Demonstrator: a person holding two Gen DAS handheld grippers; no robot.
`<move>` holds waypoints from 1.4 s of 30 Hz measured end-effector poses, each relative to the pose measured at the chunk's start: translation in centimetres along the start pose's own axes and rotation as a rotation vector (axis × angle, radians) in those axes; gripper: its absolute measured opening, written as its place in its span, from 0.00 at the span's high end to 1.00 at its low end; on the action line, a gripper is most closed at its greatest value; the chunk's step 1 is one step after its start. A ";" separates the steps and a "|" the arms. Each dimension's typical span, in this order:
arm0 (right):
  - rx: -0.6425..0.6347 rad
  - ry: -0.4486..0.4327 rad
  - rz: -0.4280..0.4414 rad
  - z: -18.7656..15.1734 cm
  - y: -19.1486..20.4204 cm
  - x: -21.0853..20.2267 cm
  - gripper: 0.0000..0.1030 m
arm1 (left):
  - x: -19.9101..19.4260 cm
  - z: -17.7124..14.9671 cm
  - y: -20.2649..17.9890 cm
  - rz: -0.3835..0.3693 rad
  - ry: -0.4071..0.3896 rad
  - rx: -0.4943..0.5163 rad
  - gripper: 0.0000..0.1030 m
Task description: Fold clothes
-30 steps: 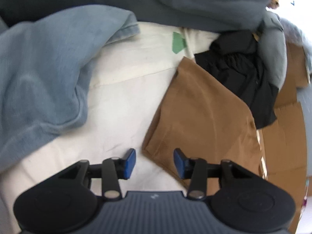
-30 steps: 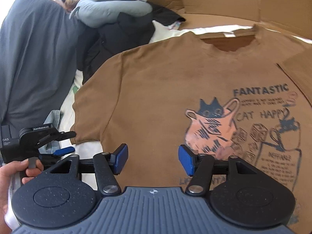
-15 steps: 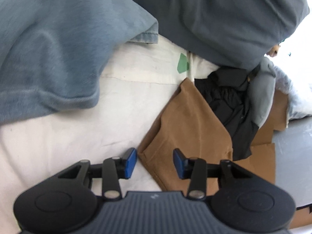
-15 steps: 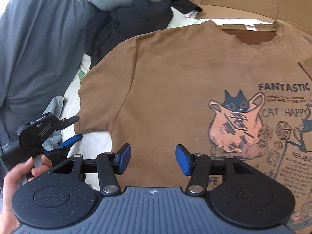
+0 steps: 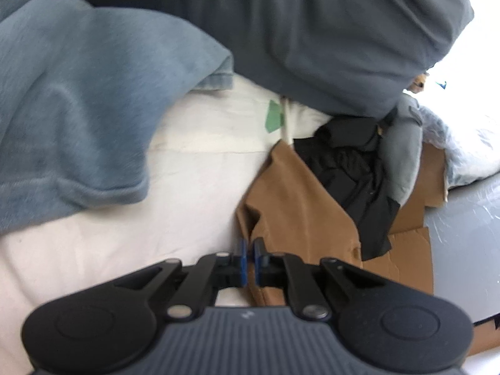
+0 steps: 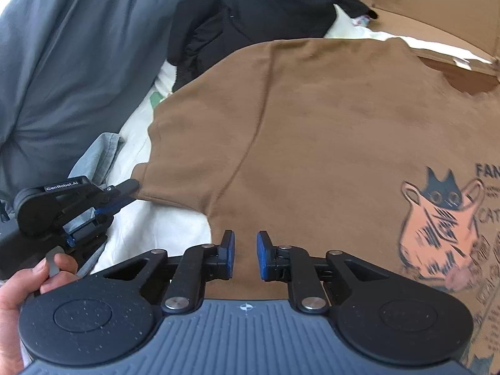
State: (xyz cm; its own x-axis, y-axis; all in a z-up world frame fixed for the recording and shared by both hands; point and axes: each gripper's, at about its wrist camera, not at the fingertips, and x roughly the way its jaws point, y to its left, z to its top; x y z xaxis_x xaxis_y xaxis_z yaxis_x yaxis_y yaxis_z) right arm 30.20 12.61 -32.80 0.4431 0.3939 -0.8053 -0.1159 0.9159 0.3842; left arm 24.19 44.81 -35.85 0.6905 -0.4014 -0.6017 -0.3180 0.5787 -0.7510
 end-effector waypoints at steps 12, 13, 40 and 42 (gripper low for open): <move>-0.034 0.069 0.041 1.2 1.5 4.5 1.00 | -0.4 0.4 -2.5 -0.065 0.009 0.094 0.96; -0.033 0.072 0.040 1.2 1.4 4.6 1.00 | -0.5 0.4 -2.6 -0.069 0.012 0.100 0.96; -0.037 0.077 0.051 0.0 0.9 7.1 0.95 | -0.7 -3.7 -7.2 -0.202 0.172 0.256 0.96; -0.050 0.075 0.055 0.0 0.8 7.0 0.94 | -0.4 -4.2 -7.3 -0.207 0.191 0.271 0.96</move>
